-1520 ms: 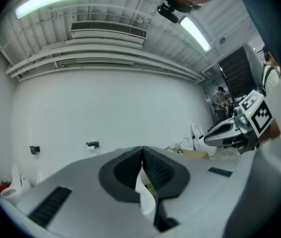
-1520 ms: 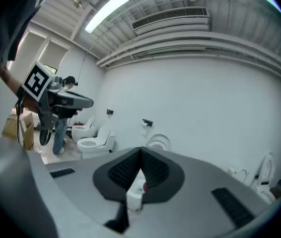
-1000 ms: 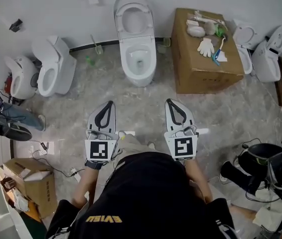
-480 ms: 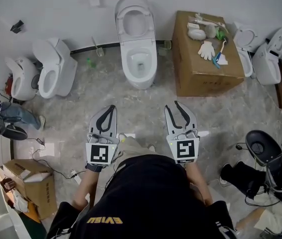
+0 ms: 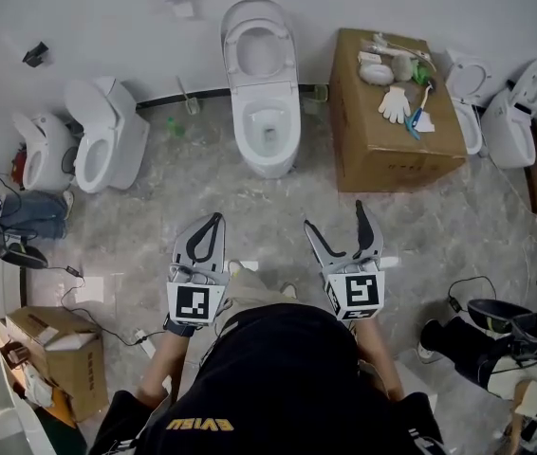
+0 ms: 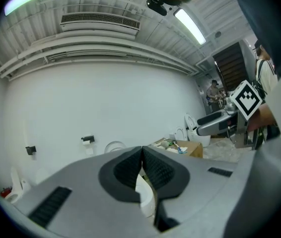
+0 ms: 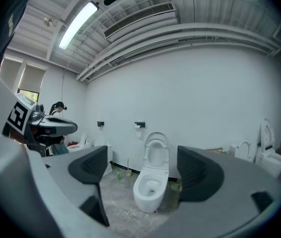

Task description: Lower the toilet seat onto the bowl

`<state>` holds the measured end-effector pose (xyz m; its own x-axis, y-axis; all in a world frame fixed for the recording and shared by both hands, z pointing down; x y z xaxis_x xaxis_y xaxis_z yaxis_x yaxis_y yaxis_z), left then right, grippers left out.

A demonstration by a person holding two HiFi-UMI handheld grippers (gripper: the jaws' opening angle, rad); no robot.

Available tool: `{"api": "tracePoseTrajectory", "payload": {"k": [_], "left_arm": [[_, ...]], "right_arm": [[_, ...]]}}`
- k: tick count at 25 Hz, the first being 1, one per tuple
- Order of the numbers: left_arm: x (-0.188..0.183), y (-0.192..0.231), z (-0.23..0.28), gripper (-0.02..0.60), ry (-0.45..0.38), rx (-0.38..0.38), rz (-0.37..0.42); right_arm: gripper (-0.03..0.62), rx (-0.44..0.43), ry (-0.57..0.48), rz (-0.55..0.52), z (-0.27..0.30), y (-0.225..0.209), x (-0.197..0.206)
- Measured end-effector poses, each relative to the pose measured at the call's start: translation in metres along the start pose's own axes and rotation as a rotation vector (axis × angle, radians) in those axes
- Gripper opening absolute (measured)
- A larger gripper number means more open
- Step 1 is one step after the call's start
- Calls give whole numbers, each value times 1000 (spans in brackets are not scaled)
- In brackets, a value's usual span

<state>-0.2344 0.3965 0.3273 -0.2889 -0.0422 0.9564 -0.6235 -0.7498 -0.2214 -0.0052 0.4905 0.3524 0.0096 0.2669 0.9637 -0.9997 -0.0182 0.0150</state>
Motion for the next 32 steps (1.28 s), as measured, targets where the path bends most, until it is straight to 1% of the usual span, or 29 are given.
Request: {"api": "tracePoseTrajectory", "payload": {"k": [2,4,5,7,9,12,13,16,17,19,20,22,24,28,30,32], "left_arm": [[-1,2,-4,12,-5,-22,-8],[-2,9,-7,12,6,-43,16],[-3,15,-8,12,19,-57,28],[-3,28,-9,12,59,-80,8],[-3,39,-5,12,78,-73,-11],[-2,50,7,12,84,-40,25],[-1,54,11,12,85,-34,26],[5,67,20,12,69,-19,23],[7,72,24,12,64,-9,39],[11,85,30,12,71,14,96],[14,95,33,12,73,17,101],[18,117,38,12,62,7,63],[23,141,43,12,35,1,38],[31,182,51,12,-1,25,53],[33,200,58,12,-36,47,68],[39,214,65,12,-50,64,53]], "right_arm": [[441,-6,17,14,-2,-1,8],[453,-11,29,32,1,-3,10],[454,-12,35,41,2,-3,9],[456,-16,44,56,4,-1,5],[456,-22,50,63,8,3,0],[456,-13,67,62,22,5,-2],[456,-6,71,68,28,6,-2],[457,7,64,97,47,14,-5],[457,8,64,102,54,16,-7],[457,11,69,94,69,23,-12],[457,11,70,85,78,28,-17],[457,11,67,63,97,38,-29],[457,17,66,41,113,49,-41],[456,52,84,-3,141,71,-62],[454,78,94,-28,154,78,-71],[451,106,101,-46,166,83,-79]]}}
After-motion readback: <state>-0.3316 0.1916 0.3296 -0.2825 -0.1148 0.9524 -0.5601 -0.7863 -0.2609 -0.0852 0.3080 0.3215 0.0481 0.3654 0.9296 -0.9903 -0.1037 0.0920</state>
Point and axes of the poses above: the fingertips, and each gripper's own axes: z forward along the fingers, y to its left, x out of its underside, the point moved 6 cm from there along -z, backward along the fingers, and after that the axes turned 6 degrees about y, right-handed, at the moved point
